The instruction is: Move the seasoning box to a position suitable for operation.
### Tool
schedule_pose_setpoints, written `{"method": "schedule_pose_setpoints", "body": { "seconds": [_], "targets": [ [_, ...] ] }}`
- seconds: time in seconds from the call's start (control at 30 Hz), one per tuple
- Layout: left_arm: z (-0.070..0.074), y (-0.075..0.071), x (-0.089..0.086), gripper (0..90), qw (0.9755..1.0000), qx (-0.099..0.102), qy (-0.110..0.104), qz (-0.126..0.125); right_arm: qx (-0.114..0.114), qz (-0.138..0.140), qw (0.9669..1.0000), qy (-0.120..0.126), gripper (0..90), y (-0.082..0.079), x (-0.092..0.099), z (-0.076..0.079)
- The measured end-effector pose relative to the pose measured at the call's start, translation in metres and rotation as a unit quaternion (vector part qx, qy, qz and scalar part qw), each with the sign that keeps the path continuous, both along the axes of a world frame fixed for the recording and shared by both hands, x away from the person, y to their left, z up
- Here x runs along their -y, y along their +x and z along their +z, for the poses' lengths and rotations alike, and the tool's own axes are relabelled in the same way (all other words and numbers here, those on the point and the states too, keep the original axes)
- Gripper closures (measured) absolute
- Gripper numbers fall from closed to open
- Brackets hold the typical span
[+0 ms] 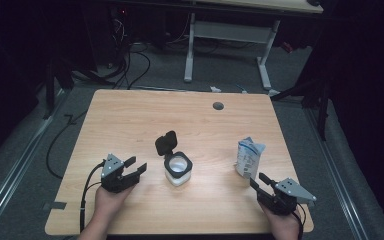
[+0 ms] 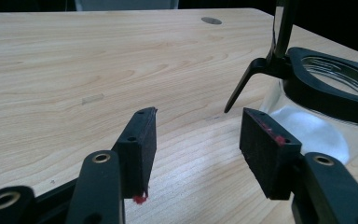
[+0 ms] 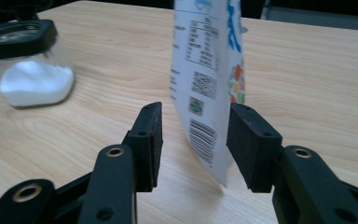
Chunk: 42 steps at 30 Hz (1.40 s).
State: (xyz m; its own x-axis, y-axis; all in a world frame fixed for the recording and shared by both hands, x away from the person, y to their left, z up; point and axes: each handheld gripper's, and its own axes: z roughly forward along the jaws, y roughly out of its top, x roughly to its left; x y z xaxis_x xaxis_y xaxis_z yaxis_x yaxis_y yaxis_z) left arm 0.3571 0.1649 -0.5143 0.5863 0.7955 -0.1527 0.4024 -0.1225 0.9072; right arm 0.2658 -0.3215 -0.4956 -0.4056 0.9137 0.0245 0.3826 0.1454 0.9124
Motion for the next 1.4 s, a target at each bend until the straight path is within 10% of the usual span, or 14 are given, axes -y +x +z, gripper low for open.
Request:
{"method": "schedule_pose_setpoints", "body": {
  "seconds": [0.83, 1.4],
  "targets": [
    [0.002, -0.015, -0.011, 39.3, 0.9992, -0.008, 0.037, 0.012, -0.011, 0.087, 0.996, -0.019, 58.8, 0.039, -0.068, -0.001],
    [-0.003, -0.019, -0.01, 60.1, 0.9995, -0.02, 0.022, 0.008, -0.043, 0.105, 0.9933, -0.022, 57.5, 0.077, -0.11, -0.014]
  ]
}}
